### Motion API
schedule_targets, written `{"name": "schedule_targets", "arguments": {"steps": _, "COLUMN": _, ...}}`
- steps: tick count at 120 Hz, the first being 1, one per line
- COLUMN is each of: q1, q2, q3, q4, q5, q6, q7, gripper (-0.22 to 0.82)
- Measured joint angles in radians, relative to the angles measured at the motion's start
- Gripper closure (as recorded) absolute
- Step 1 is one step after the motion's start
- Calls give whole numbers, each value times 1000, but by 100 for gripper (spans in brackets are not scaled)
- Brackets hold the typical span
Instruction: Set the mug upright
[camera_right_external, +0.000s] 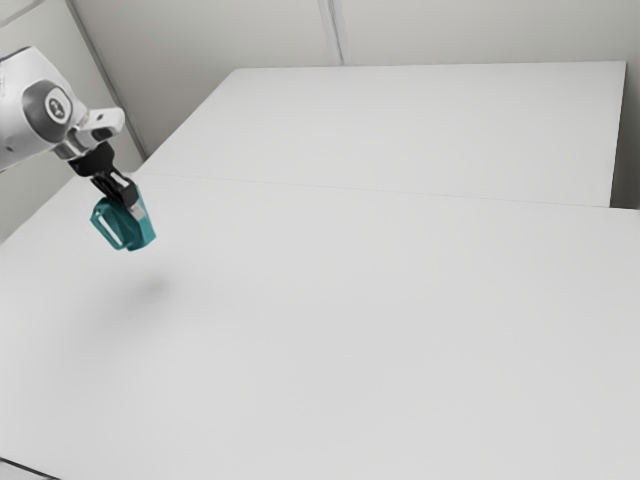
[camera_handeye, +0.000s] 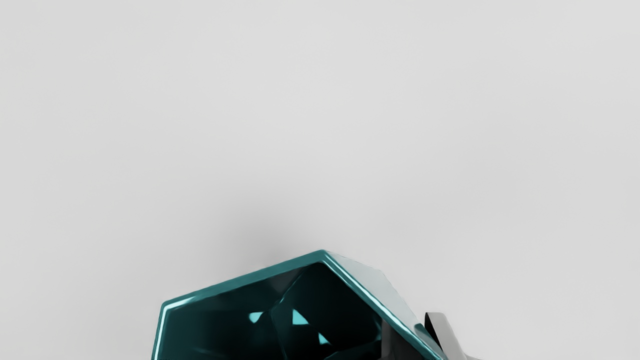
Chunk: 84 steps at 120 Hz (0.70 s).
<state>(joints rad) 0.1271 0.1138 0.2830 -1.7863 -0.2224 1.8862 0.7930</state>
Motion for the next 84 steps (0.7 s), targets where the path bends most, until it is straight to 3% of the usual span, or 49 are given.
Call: {"name": "schedule_targets", "arguments": {"steps": 84, "q1": -214, "q2": -183, "q3": -12, "q4": -338, "q5": 275, "q6": 173, "q7": -376, "gripper": 78}}
